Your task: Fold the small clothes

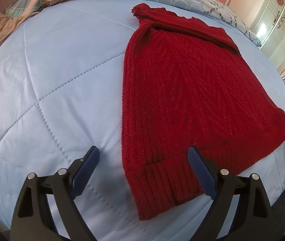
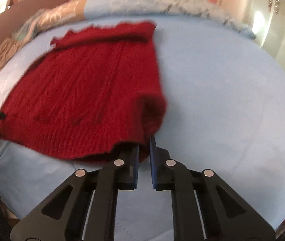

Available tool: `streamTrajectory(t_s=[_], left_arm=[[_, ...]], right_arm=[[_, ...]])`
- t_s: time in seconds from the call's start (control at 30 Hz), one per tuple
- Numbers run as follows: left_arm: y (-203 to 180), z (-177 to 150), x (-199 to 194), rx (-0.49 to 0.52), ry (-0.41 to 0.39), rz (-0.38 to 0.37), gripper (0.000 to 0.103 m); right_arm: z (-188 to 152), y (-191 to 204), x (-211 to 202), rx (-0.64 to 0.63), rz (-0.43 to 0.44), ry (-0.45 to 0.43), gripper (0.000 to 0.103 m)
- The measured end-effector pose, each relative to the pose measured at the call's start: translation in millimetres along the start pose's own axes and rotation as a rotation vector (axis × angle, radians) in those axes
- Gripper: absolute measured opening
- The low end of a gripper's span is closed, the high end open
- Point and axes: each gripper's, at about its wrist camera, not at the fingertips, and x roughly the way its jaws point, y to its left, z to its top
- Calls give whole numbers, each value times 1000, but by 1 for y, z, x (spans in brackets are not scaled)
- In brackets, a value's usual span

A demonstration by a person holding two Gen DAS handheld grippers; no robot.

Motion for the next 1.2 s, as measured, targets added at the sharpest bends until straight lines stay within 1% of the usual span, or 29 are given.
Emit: streamTrajectory(t_s=[0.03, 0.1, 0.13, 0.23, 0.27, 0.3, 0.33, 0.37, 0.4, 0.43, 0.47, 0.5, 0.53, 0.6, 0.67, 0.7, 0.73, 0.77, 0.8, 0.83, 0.87, 0.9, 0.93, 0.97, 1.0, 1.03, 1.1, 1.17, 1.2], left_arm=[[0, 0, 0, 1, 1, 1, 90], [-1, 0, 1, 5, 2, 3, 90], [-1, 0, 2, 9, 2, 6, 90], [-1, 1, 3, 14, 3, 7, 90], [-1, 1, 3, 15, 4, 7, 90], [-1, 1, 3, 17, 5, 7, 90], [-1, 1, 3, 19, 5, 8, 90], [-1, 1, 3, 22, 7, 8, 90], [-1, 1, 3, 25, 8, 9, 90], [-2, 2, 4, 26, 10, 10, 90], [-2, 2, 4, 25, 9, 11, 90], [-2, 2, 4, 26, 8, 13, 90], [-3, 2, 4, 24, 6, 14, 90], [-4, 2, 4, 18, 5, 12, 90], [-3, 1, 4, 12, 4, 9, 90], [-2, 1, 4, 11, 4, 8, 90], [-2, 0, 4, 12, 3, 8, 90], [-1, 0, 4, 15, 3, 8, 90], [0, -1, 4, 17, 3, 8, 90], [0, -1, 4, 18, 3, 8, 90], [-1, -1, 4, 19, 3, 10, 90], [-2, -1, 4, 22, 2, 12, 90], [-3, -2, 4, 26, 2, 14, 90], [-4, -2, 5, 28, 1, 16, 90], [-4, -3, 6, 32, 1, 17, 90], [-5, -4, 6, 35, -1, 18, 91], [-5, -4, 7, 36, -2, 15, 91], [-4, -5, 7, 33, -2, 10, 91], [-4, -5, 6, 32, 0, 9, 91]], right_arm=[[1, -4, -13, 21, -13, -43, 3], [0, -17, -29, 87, -11, -88, 1], [-5, -31, -31, 155, -9, -87, 1], [-29, -69, -12, 296, 6, 8, 1], [-32, -75, -11, 318, 24, 24, 1], [-36, -81, -11, 354, 69, 45, 4], [-37, -83, -14, 375, 106, 38, 5], [-34, -84, -18, 397, 167, 19, 15], [-30, -82, -21, 403, 205, 9, 31], [-22, -77, -25, 398, 235, -5, 70], [-14, -71, -27, 388, 245, -28, 83], [-6, -66, -26, 376, 265, -45, 82], [0, -63, -22, 372, 273, -37, 80], [9, -56, -2, 393, 286, 34, 67], [6, -55, 18, 452, 339, 116, 43], [2, -55, 24, 487, 363, 139, 36], [-2, -56, 29, 523, 373, 151, 18], [-1, -56, 31, 534, 363, 147, 10], [-1, -58, 26, 537, 337, 122, 9], [4, -55, 9, 498, 302, 45, 9], [7, -53, -1, 457, 268, 13, 8], [13, -45, -13, 378, 209, -15, 8], [18, -30, -24, 241, 121, -35, 8], [18, -18, -29, 145, 65, -33, 8], [16, -9, -27, 81, 33, -10, 8], [11, -3, -17, 38, 6, 33, 8], [-6, -10, 6, 62, -2, 114, 8], [-23, -25, 17, 170, 52, 140, 10], [-28, -34, 15, 252, 122, 135, 12]])
